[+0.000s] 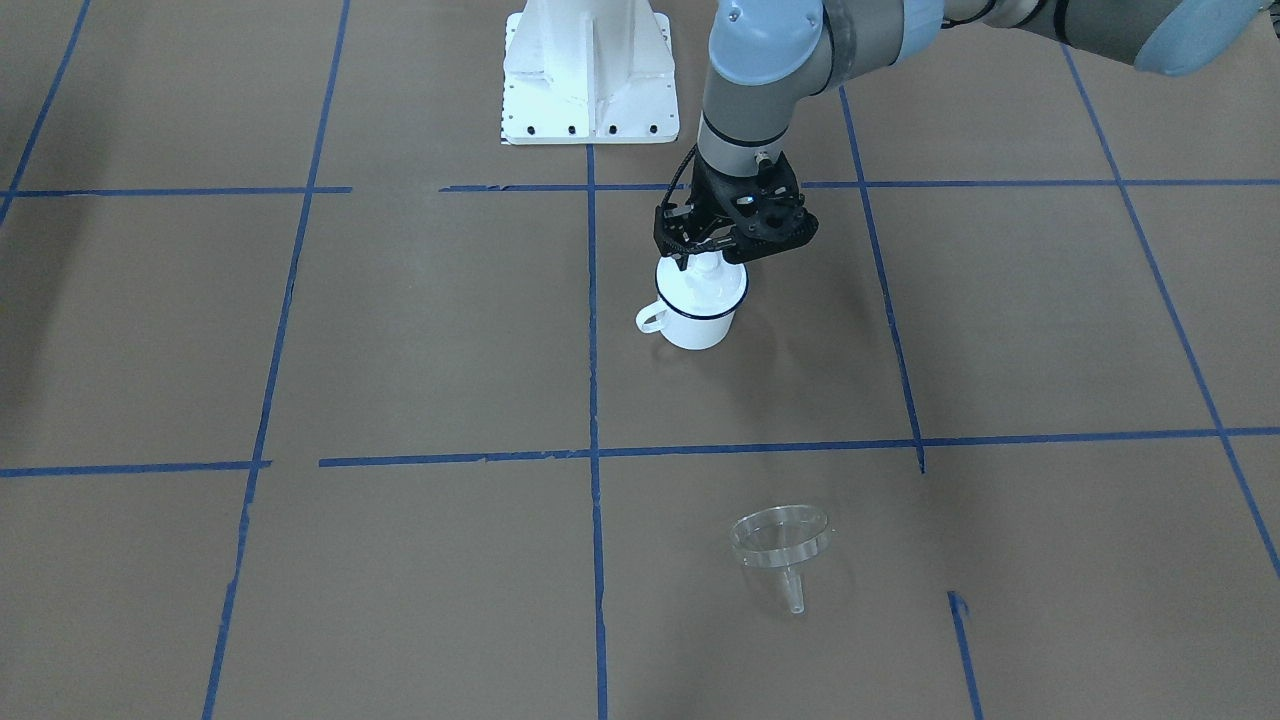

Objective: Remove funnel from cup

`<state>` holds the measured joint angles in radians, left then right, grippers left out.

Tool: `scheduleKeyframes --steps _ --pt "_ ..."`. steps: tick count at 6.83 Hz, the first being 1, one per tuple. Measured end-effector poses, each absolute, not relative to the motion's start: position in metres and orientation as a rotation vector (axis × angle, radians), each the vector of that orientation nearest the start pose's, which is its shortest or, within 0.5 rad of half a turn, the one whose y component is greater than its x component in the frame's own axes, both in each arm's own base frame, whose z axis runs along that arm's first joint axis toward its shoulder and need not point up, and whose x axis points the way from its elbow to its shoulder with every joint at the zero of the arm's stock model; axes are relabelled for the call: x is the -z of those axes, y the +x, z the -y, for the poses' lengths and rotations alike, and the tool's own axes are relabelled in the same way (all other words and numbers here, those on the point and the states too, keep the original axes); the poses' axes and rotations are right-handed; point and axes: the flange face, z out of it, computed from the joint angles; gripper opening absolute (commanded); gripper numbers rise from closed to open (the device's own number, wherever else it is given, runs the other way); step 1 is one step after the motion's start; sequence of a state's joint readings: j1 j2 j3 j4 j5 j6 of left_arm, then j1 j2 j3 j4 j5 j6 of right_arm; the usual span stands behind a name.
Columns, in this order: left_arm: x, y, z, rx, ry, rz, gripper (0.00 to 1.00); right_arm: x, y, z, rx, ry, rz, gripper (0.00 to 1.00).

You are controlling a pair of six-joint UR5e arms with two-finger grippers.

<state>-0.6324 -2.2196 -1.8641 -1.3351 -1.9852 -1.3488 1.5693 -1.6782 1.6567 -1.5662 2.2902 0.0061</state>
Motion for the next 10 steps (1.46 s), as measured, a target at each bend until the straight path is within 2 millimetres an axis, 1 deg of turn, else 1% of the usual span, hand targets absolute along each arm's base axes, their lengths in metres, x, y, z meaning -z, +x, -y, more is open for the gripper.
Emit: scheduleKeyframes --steps 1,2,3,4,5,6,7,8,9,10 --pt "-0.195 0.410 0.463 0.215 -0.018 -0.805 0.86 -0.670 0.067 0.445 -0.010 -0.019 0.719 1.00" --pt "-0.205 0.365 0.487 0.196 0.047 -0.802 0.86 -0.670 0.067 0.445 -0.010 -0.019 0.719 1.00" --pt "-0.223 0.317 0.510 0.160 0.091 -0.788 0.86 -0.670 0.067 0.445 -0.011 -0.019 0.719 1.00" --pt "-0.252 0.266 0.531 0.105 0.117 -0.773 0.86 -0.670 0.067 0.445 -0.010 -0.019 0.719 1.00" --pt "-0.284 0.210 0.550 0.060 0.148 -0.744 0.88 -0.670 0.067 0.445 -0.011 -0.019 0.719 1.00" --pt "-0.328 0.148 0.570 0.006 0.165 -0.707 0.92 -0.670 0.067 0.445 -0.011 -0.020 0.719 1.00" --pt "-0.383 0.086 0.585 -0.044 0.149 -0.690 0.99 -0.670 0.067 0.445 -0.011 -0.019 0.719 1.00" --pt "-0.443 0.028 0.593 -0.066 0.119 -0.701 0.99 -0.670 0.067 0.445 -0.011 -0.019 0.719 1.00" --pt "-0.500 -0.016 0.590 -0.075 0.101 -0.721 0.99 -0.670 0.067 0.445 -0.011 -0.019 0.719 1.00" --pt "-0.551 -0.053 0.581 -0.082 0.099 -0.730 0.99 -0.670 0.067 0.445 -0.011 -0.019 0.719 1.00"
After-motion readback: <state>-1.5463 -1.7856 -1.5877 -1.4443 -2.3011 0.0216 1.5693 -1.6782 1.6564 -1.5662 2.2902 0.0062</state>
